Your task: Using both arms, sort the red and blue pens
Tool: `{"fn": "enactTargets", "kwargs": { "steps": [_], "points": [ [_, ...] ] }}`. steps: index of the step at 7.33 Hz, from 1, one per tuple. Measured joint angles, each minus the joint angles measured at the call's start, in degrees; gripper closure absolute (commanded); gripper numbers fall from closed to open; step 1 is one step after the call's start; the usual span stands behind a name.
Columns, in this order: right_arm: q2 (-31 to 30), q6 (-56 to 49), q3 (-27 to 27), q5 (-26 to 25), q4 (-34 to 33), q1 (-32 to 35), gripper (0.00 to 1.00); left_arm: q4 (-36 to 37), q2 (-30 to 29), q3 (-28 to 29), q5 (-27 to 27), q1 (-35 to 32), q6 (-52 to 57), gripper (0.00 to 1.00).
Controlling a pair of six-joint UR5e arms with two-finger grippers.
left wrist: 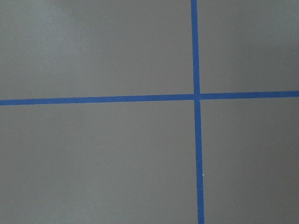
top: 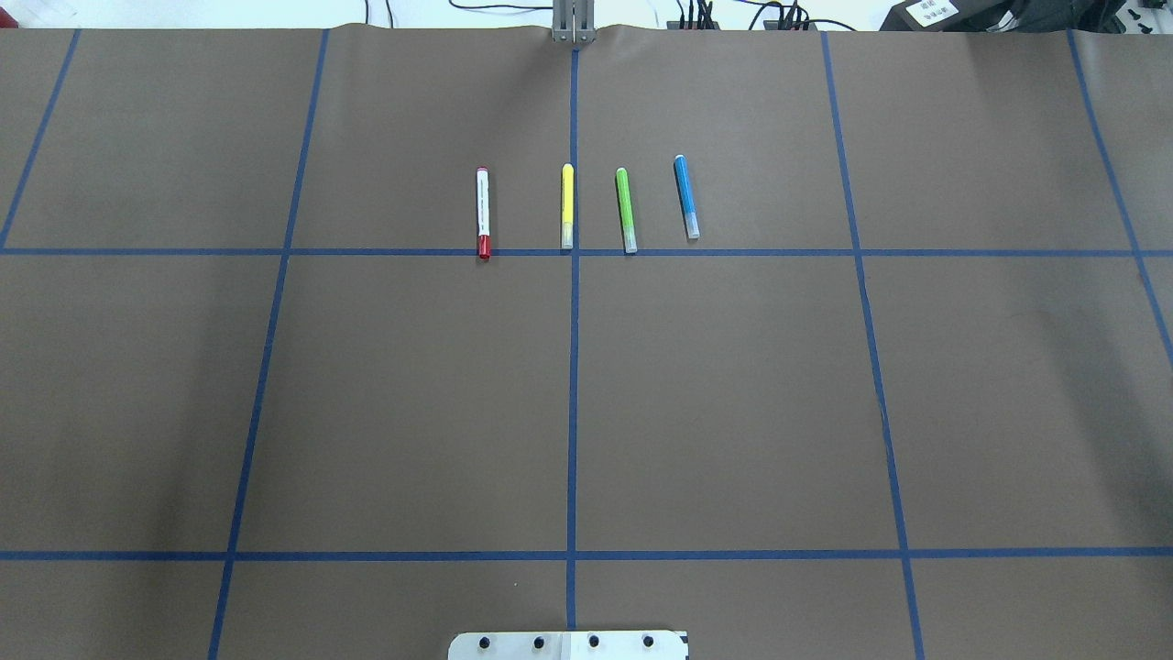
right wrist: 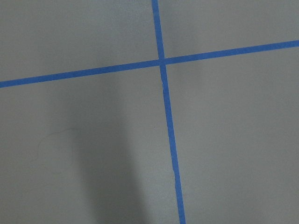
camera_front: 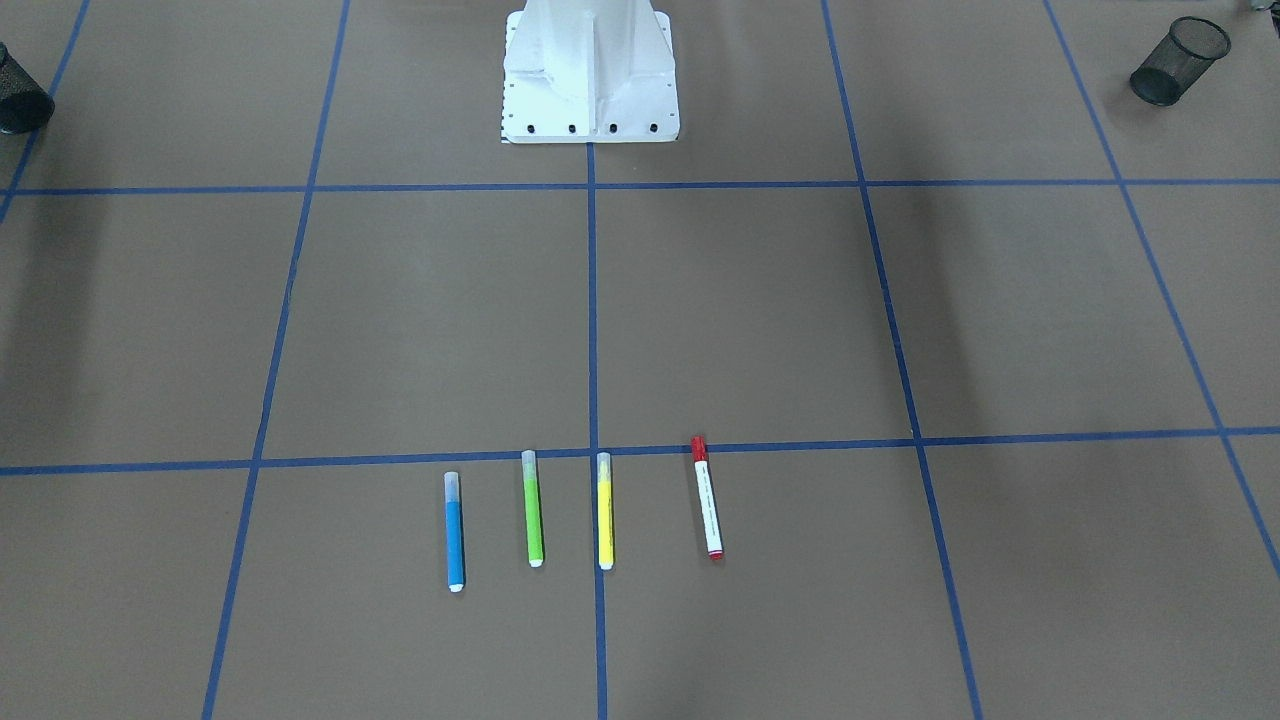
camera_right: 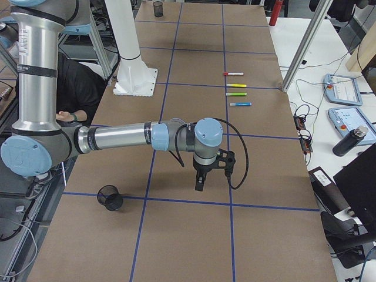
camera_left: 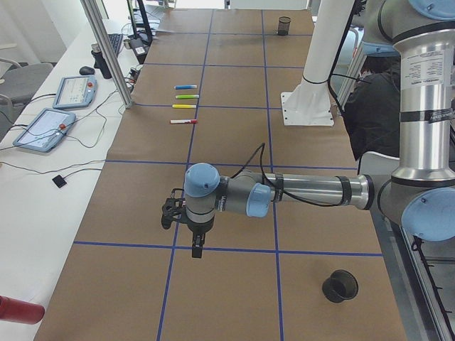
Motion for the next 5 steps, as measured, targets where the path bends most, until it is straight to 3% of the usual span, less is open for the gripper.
{"fn": "enactTargets", "kwargs": {
  "steps": [3, 5],
  "points": [
    [4.57, -0.05, -1.01, -3.08, -0.31, -0.77, 0.0, -0.32, -0.42, 0.19, -2.11, 0.03, -0.11, 0.0],
    [7.9, 0.18, -1.81, -5.0, -0.18, -2.9, 0.0, -0.3, -3.93, -0.48, -3.0, 0.17, -0.18, 0.0]
  ]
}}
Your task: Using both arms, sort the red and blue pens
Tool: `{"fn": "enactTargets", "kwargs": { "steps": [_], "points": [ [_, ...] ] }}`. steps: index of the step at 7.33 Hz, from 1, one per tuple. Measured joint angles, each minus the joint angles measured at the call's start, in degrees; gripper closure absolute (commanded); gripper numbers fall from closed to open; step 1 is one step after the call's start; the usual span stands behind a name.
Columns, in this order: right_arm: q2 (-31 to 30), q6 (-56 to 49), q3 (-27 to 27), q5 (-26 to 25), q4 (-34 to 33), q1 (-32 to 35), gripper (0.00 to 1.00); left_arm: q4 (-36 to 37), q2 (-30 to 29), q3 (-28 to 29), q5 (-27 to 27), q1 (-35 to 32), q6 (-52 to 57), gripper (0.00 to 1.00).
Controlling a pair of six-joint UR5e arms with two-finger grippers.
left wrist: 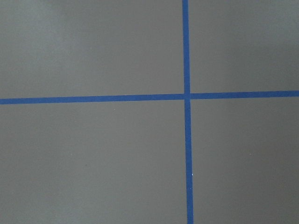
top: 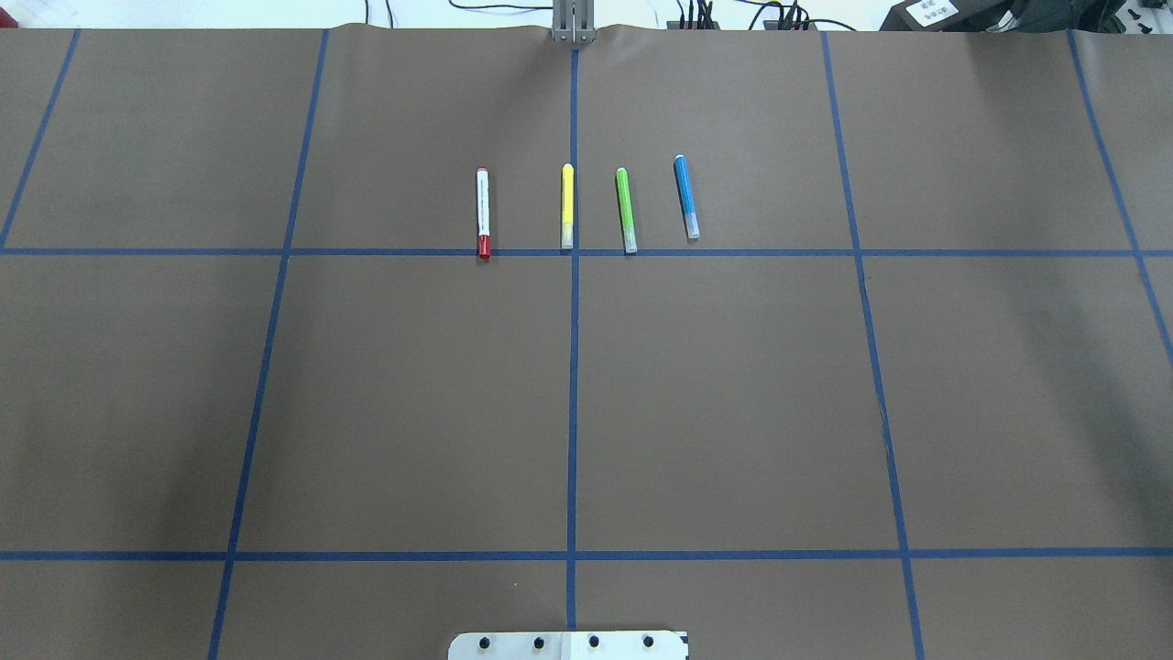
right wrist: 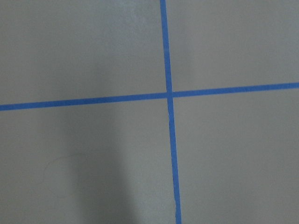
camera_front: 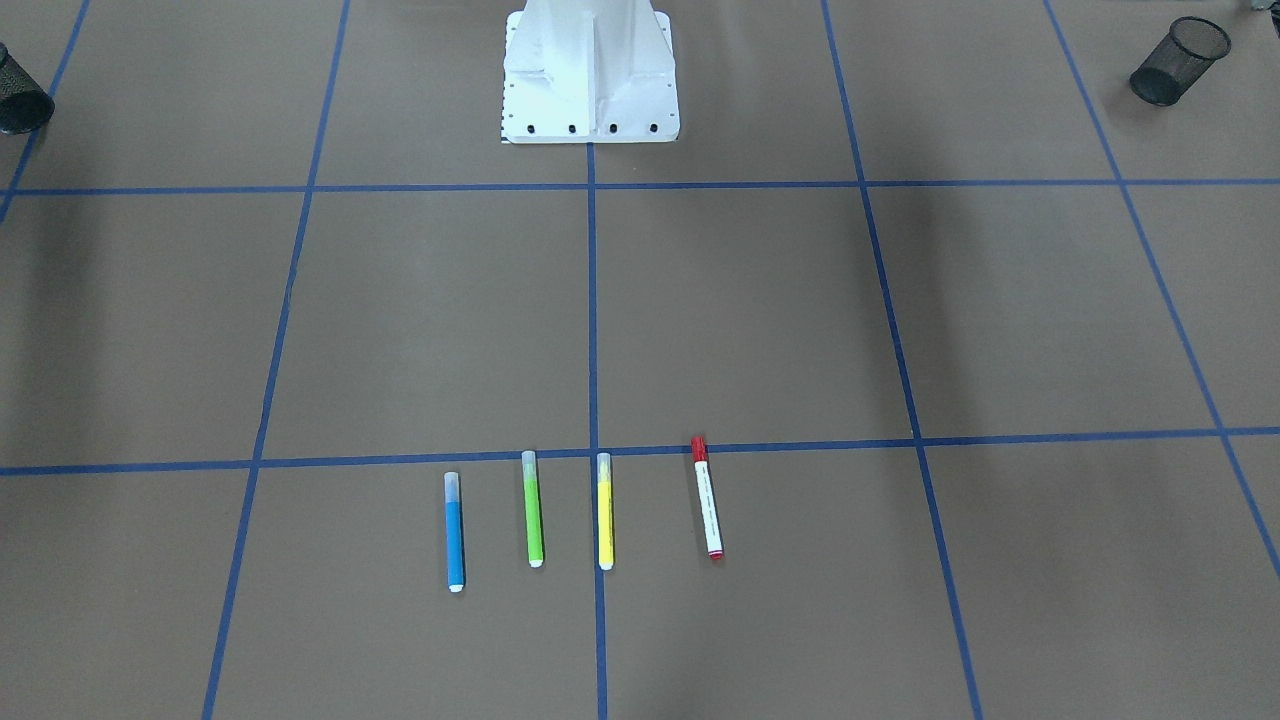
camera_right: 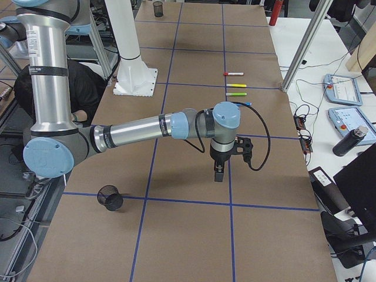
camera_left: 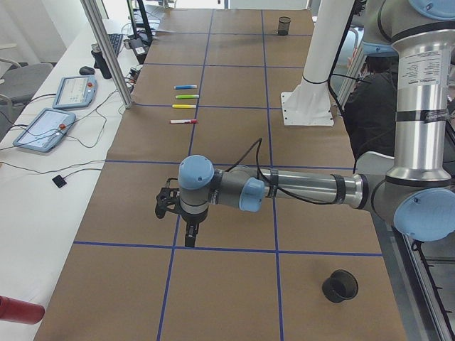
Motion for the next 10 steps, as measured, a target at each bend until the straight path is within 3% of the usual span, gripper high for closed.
{"fn": "enactTargets", "kwargs": {
  "steps": [3, 6, 8, 10],
  "points": [
    [1.29, 0.14, -2.78, 1.14, 7.71, -3.74, 0.0, 1.02, -10.97, 1.82, 1.36, 7.64, -1.56, 0.0],
    [1.67, 1.62, -6.78, 1.88, 17.18, -6.64, 0.0, 14.99, -28.93, 4.98, 6.27, 18.74, -10.11, 0.0],
    [4.03, 5.85, -7.29, 1.85, 17.81, -8.96, 0.0, 17.99, -40.33, 12.53, 7.15, 24.72, -18.38, 0.0],
    [9.21, 10.4, -8.88, 1.81, 15.23, -12.26, 0.0, 14.2, -49.94, 23.35, 7.38, 31.32, -29.33, 0.0]
  ]
}}
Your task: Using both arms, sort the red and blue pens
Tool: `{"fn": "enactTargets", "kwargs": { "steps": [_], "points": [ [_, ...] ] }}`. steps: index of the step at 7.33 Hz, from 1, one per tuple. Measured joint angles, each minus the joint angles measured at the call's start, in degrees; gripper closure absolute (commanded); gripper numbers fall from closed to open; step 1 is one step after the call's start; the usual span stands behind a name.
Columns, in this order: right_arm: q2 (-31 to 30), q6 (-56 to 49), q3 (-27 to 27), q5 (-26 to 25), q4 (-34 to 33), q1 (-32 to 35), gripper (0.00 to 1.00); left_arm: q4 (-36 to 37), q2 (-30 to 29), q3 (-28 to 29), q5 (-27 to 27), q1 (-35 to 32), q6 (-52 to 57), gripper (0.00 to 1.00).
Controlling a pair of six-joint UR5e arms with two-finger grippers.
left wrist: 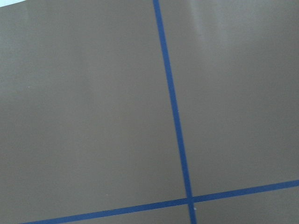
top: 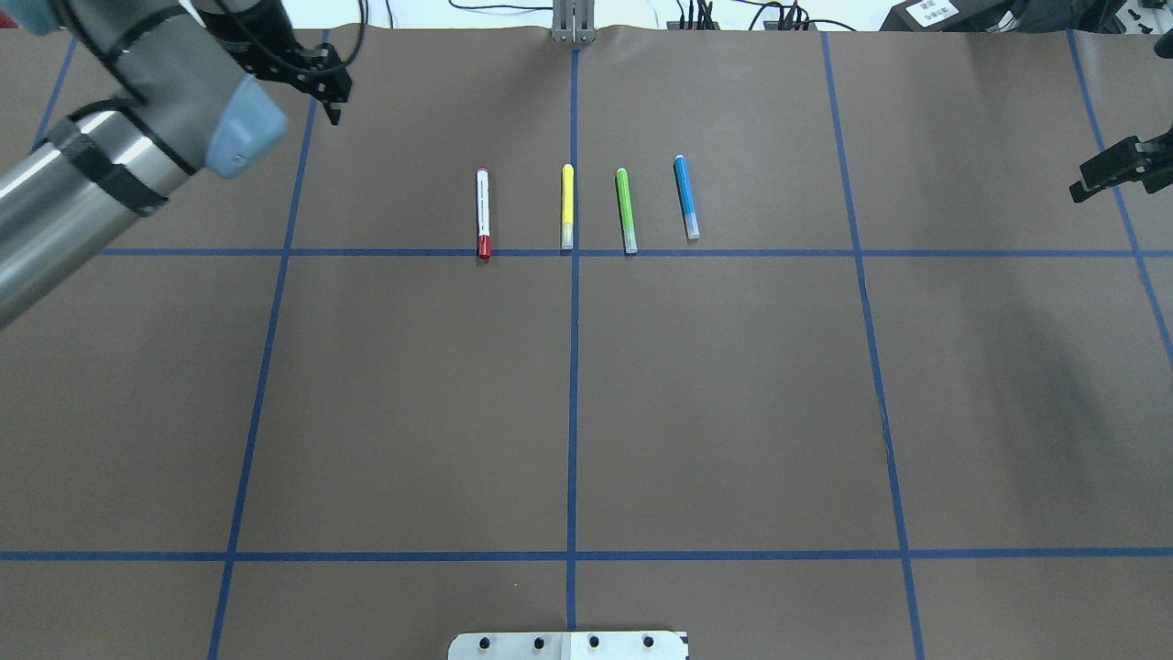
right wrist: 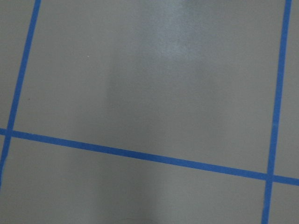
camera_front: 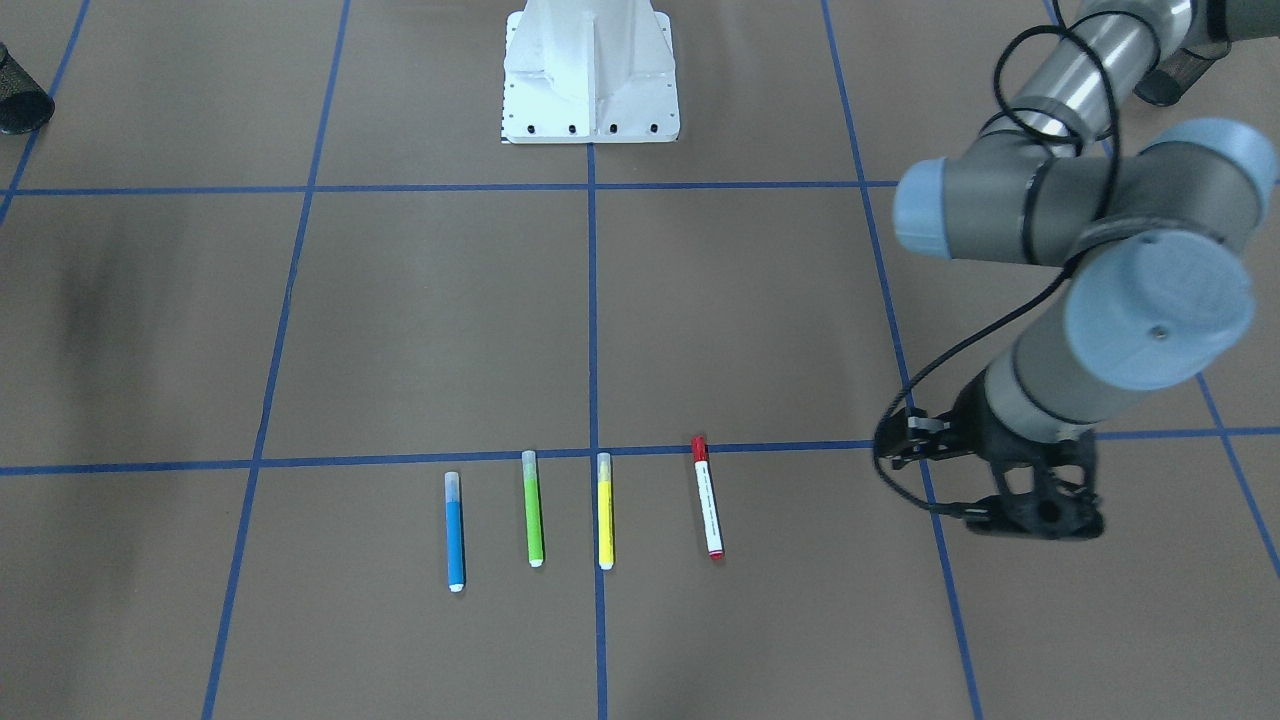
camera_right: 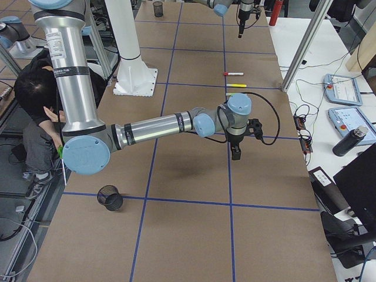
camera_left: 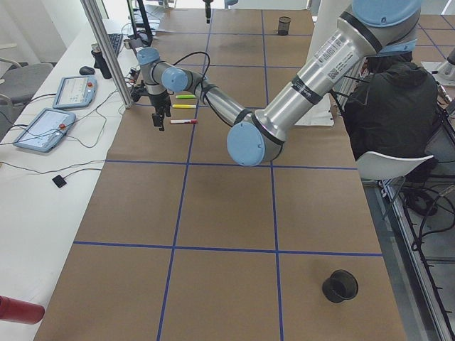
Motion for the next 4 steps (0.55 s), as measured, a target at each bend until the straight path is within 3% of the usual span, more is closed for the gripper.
{"fn": "enactTargets", "kwargs": {
  "steps": [2, 4],
  "points": [
    [7.51, 1.7, -2.36, -0.15, -7.85, -2.66, 0.0, -5.42, -4.19, 5.85, 0.06, 5.01, -8.55, 0.02],
    [11.86, 2.77, -4.02, -0.79, -10.07, -6.0, 0.01, -11.1, -7.47, 11.58, 1.46, 9.11, -15.75, 0.02]
  ]
}}
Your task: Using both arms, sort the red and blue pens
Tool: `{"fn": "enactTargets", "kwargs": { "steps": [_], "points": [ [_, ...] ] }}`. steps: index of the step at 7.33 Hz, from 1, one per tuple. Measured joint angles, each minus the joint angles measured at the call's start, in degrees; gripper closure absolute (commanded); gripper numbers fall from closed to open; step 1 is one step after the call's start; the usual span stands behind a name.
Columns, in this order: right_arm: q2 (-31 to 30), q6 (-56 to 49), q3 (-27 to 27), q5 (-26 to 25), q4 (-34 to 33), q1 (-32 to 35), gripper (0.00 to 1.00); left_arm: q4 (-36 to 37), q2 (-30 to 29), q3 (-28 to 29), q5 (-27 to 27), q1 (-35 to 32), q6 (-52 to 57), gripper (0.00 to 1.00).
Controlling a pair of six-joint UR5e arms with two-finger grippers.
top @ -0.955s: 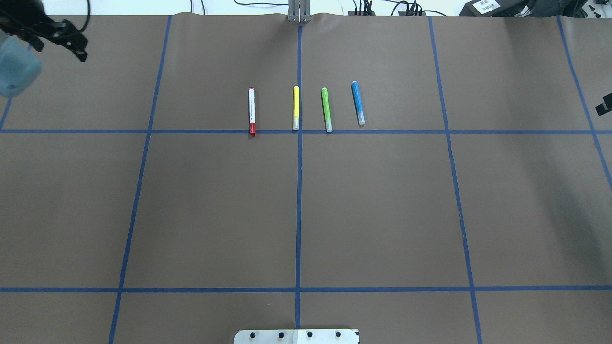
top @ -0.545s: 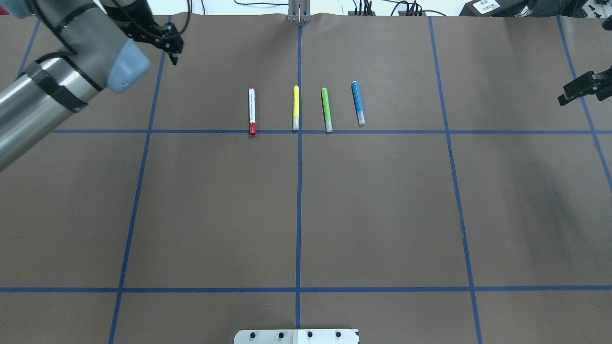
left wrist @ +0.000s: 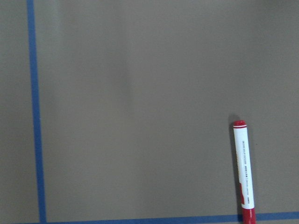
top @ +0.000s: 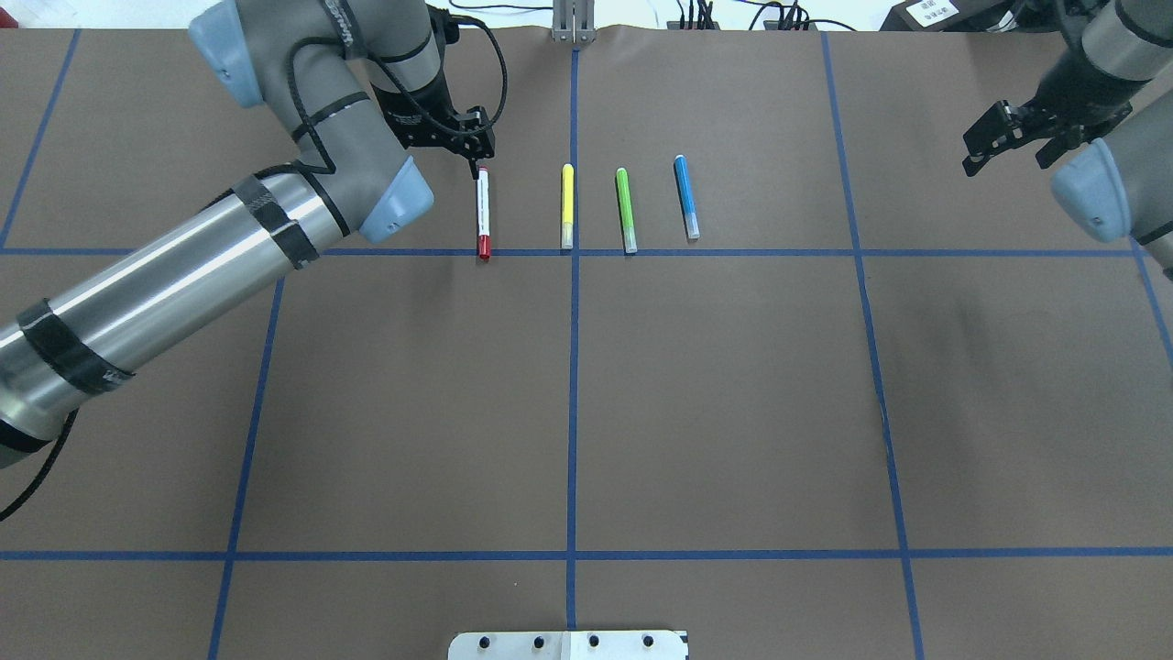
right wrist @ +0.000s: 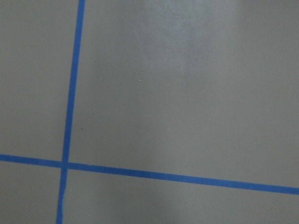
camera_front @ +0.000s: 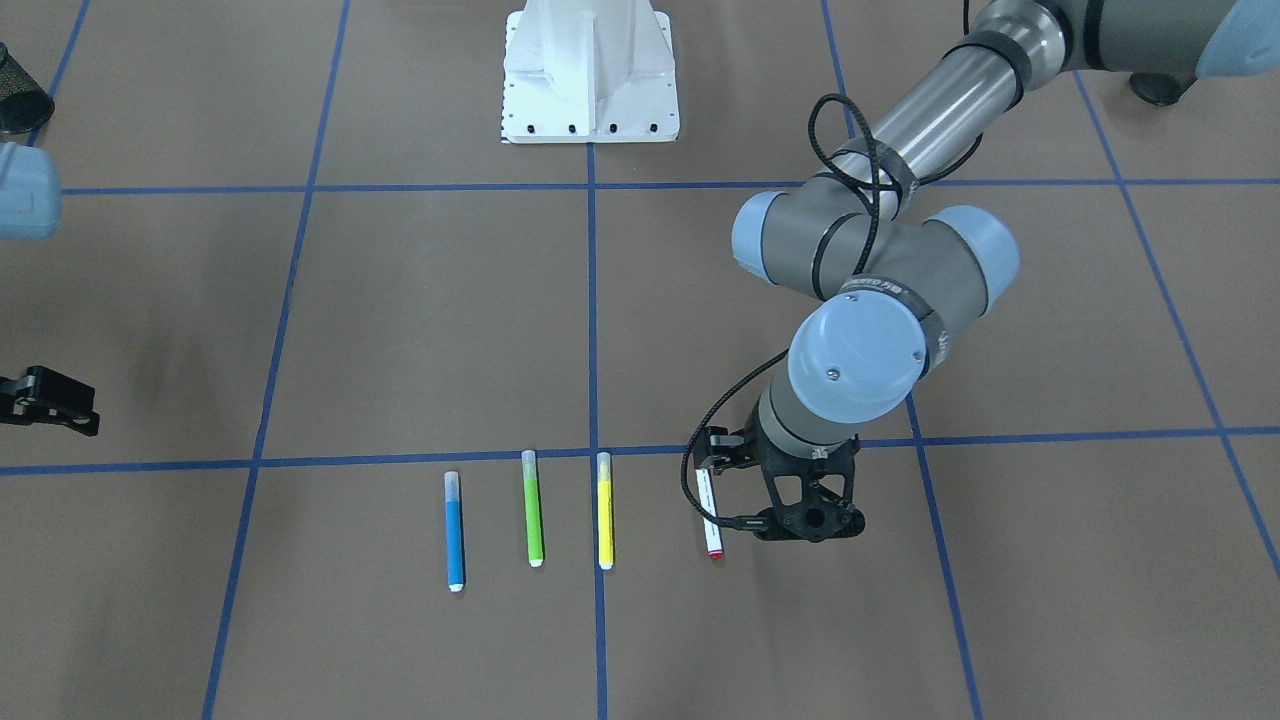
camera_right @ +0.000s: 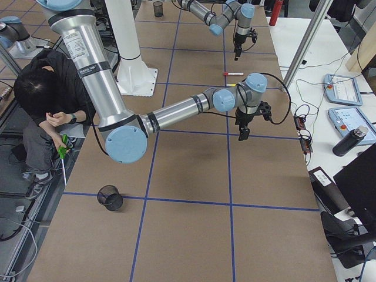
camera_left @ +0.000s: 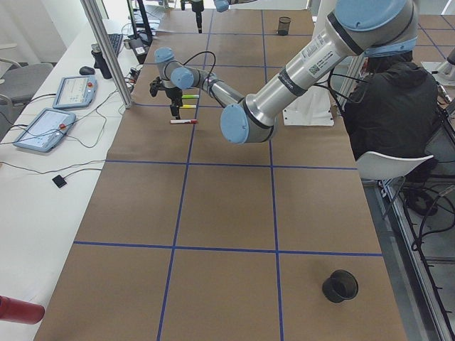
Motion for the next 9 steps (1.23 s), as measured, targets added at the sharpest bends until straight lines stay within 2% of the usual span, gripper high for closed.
{"fn": "enactTargets", "kwargs": {
  "steps": [3, 6, 9],
  "points": [
    [2.49, 4.06, -0.47, -0.25, 0.25, -3.14, 0.01, -4.71, -1.59, 4.0, 5.69, 3.76, -2.94, 0.2],
    [2.86, 6.5, -2.55, -0.37, 4.75, -4.29, 0.01, -7.9, -1.64, 5.29, 6.29, 5.14, -5.14, 0.26],
    [3.31, 9.07, -4.19, -0.36, 7.96, -4.68, 0.01, -9.42, -1.54, 6.46, 6.34, 5.57, -5.39, 0.37]
  ]
}}
